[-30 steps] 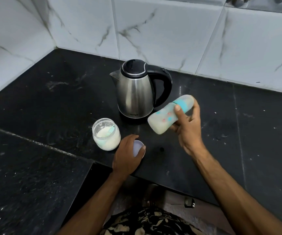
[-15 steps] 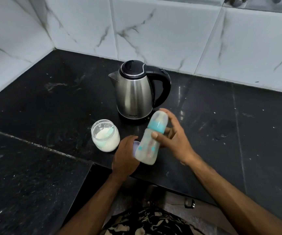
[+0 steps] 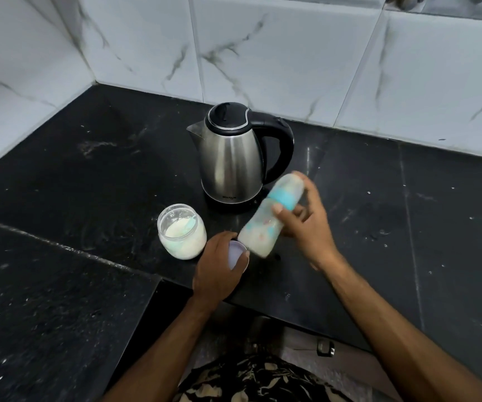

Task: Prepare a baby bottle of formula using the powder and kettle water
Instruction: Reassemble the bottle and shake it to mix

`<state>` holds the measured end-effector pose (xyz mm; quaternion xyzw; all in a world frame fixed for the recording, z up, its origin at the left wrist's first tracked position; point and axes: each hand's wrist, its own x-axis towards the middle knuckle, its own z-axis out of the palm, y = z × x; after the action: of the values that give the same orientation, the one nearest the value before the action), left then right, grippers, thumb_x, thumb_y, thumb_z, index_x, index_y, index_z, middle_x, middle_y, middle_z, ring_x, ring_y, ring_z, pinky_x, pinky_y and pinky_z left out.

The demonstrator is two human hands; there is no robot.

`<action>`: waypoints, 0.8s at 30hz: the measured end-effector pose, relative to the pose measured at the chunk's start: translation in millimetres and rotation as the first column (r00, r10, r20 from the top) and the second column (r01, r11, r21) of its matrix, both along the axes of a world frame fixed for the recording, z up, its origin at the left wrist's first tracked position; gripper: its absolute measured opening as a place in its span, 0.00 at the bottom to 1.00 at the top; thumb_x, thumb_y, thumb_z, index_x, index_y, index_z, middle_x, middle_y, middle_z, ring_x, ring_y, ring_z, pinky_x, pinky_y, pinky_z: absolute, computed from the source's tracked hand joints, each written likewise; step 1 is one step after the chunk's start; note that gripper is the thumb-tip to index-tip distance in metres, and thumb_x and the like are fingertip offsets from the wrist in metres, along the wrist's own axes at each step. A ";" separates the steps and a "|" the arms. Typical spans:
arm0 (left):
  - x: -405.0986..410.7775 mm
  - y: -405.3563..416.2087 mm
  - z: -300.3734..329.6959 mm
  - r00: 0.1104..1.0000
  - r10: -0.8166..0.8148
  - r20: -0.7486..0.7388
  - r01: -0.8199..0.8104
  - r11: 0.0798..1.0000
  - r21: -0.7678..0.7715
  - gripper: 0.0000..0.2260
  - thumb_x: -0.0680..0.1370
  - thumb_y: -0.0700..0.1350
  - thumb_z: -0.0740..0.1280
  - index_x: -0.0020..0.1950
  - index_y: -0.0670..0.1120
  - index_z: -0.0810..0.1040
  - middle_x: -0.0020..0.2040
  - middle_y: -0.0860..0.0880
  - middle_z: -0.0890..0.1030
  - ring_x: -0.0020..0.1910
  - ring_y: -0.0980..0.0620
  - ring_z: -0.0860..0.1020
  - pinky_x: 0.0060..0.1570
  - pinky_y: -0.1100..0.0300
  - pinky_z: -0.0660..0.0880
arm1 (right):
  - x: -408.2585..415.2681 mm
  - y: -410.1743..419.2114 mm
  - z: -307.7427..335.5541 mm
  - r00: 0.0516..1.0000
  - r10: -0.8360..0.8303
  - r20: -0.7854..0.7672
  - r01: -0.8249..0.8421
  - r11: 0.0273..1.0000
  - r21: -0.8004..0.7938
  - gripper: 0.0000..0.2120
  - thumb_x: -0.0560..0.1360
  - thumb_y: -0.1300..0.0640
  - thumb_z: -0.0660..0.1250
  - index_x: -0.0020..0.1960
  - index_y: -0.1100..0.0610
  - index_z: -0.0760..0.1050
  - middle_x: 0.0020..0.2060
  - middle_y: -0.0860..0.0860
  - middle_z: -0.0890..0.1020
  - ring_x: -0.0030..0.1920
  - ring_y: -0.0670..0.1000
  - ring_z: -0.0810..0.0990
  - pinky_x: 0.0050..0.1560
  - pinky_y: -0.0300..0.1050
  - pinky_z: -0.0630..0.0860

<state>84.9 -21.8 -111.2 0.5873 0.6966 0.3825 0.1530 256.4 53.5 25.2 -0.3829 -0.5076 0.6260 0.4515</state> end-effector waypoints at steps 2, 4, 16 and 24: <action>2.7 -2.6 0.6 1.000 0.031 -0.002 -0.031 0.999 0.008 0.24 0.76 0.59 0.64 0.65 0.44 0.76 0.63 0.49 0.78 0.63 0.53 0.73 0.65 0.69 0.63 | 1.6 12.7 -0.2 0.962 -0.232 -0.141 0.220 0.971 -0.097 0.27 0.77 0.62 0.68 0.71 0.51 0.63 0.42 0.46 0.85 0.44 0.50 0.85 0.41 0.54 0.83; 2.7 -2.0 -0.6 0.999 0.034 0.005 -0.034 0.999 0.009 0.23 0.76 0.59 0.64 0.64 0.45 0.76 0.63 0.50 0.78 0.63 0.53 0.73 0.65 0.69 0.64 | 1.5 10.1 -3.3 0.950 -0.261 -0.170 0.241 0.962 -0.131 0.28 0.77 0.59 0.68 0.73 0.51 0.61 0.44 0.49 0.85 0.46 0.52 0.84 0.42 0.55 0.83; 1.6 -0.3 -1.8 1.000 0.021 0.000 -0.021 1.000 -0.004 0.22 0.76 0.58 0.66 0.63 0.44 0.77 0.61 0.49 0.78 0.61 0.53 0.74 0.65 0.69 0.65 | 2.3 0.5 -6.5 0.984 -0.128 -0.121 0.118 0.989 -0.087 0.32 0.72 0.55 0.74 0.71 0.47 0.63 0.48 0.50 0.83 0.47 0.52 0.84 0.40 0.51 0.82; 2.3 -1.9 1.6 1.000 0.030 0.010 -0.030 1.000 0.000 0.22 0.76 0.58 0.65 0.64 0.45 0.76 0.62 0.51 0.77 0.62 0.55 0.73 0.65 0.73 0.61 | 7.1 5.1 1.8 0.967 -0.203 -0.153 0.187 0.976 -0.115 0.29 0.72 0.57 0.71 0.70 0.51 0.64 0.43 0.47 0.85 0.45 0.52 0.84 0.41 0.52 0.82</action>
<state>87.2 -23.6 -109.6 0.5749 0.7045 0.3878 0.1508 263.5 58.6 27.0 -0.4000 -0.3967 0.6325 0.5316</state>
